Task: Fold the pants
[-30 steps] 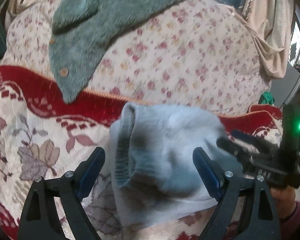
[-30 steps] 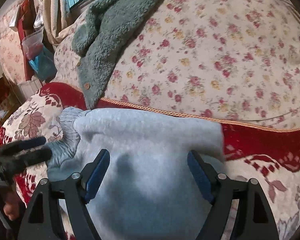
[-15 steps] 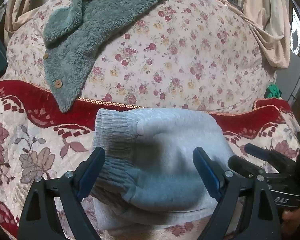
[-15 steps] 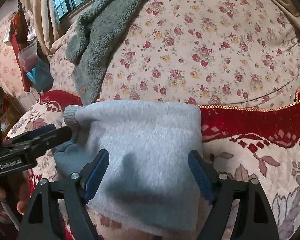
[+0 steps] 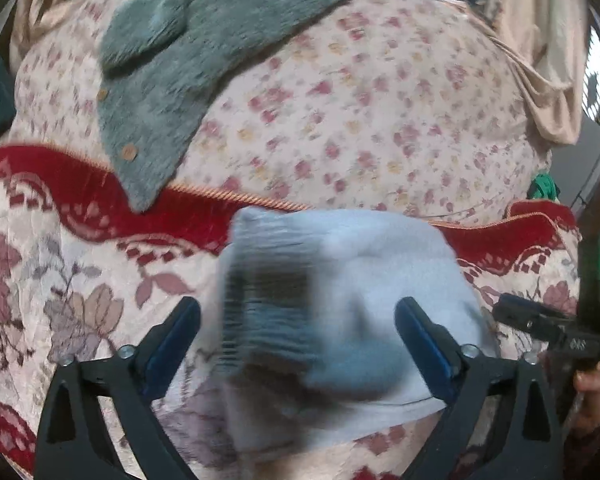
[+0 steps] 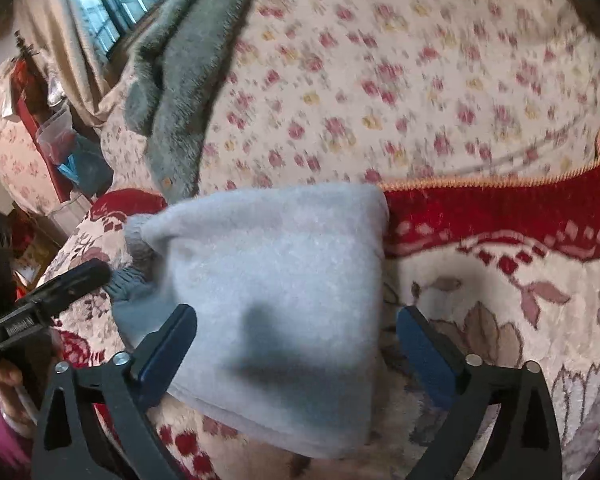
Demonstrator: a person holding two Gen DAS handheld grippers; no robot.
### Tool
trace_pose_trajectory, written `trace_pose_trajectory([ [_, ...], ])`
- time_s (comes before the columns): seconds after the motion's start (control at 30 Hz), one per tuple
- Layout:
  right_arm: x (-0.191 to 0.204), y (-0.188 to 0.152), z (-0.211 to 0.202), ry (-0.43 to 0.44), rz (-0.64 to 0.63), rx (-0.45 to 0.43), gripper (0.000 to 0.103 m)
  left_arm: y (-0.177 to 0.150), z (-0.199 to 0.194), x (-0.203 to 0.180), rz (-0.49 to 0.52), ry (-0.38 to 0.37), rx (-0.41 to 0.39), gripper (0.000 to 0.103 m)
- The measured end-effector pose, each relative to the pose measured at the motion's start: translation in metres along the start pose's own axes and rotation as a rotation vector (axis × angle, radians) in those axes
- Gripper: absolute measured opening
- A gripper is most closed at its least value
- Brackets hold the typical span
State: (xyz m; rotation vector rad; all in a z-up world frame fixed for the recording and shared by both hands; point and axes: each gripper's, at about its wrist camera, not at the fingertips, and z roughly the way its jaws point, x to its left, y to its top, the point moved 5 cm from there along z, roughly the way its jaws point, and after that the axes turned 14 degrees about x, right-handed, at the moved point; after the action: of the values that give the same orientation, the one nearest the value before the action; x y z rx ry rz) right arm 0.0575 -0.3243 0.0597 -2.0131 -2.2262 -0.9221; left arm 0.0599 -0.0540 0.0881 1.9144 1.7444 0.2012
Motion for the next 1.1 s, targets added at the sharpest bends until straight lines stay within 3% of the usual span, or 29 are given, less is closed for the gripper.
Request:
trace_pose_trajectory([
  [0.1,-0.026,0.003,0.013,0.048,0.078,0.043,0.103,0.0,0.011,0.029,-0.072,-0.129,0.062,0.101],
  [0.2,-0.046,0.005,0.032,0.188,0.158,0.101,0.103,0.001,0.028,0.052,-0.146,-0.259,0.109,0.103],
  [0.3,-0.049,0.006,0.05,0.304,0.171,0.15,0.103,-0.002,0.05,0.064,-0.197,-0.335,0.158,0.103],
  [0.43,-0.049,0.006,0.075,0.389,0.208,0.203,0.103,-0.008,0.07,0.068,-0.227,-0.444,0.184,0.103],
  [0.5,-0.048,0.007,0.085,0.442,0.226,0.225,0.103,-0.009,0.076,0.067,-0.224,-0.462,0.187,0.103],
  [0.63,-0.041,0.011,0.096,0.469,0.215,0.264,0.103,-0.011,0.099,0.053,-0.196,-0.462,0.23,0.103],
  [0.7,-0.039,0.012,0.099,0.463,0.206,0.263,0.103,-0.015,0.116,0.044,-0.182,-0.431,0.28,0.103],
  [0.8,-0.035,0.012,0.1,0.439,0.17,0.253,0.1,-0.017,0.125,0.042,-0.199,-0.466,0.277,0.103],
  [0.87,-0.03,0.012,0.094,0.478,0.169,0.224,0.08,-0.016,0.123,0.041,-0.203,-0.466,0.288,0.097],
  [0.93,-0.025,0.013,0.089,0.433,0.144,0.207,0.077,-0.014,0.118,0.036,-0.188,-0.443,0.282,0.081],
  [1.0,-0.024,0.012,0.085,0.439,0.158,0.197,0.071,-0.012,0.109,0.03,-0.162,-0.426,0.273,0.072],
  [1.1,-0.024,0.011,0.074,0.458,0.175,0.175,0.067,-0.009,0.096,0.027,-0.167,-0.438,0.263,0.067],
])
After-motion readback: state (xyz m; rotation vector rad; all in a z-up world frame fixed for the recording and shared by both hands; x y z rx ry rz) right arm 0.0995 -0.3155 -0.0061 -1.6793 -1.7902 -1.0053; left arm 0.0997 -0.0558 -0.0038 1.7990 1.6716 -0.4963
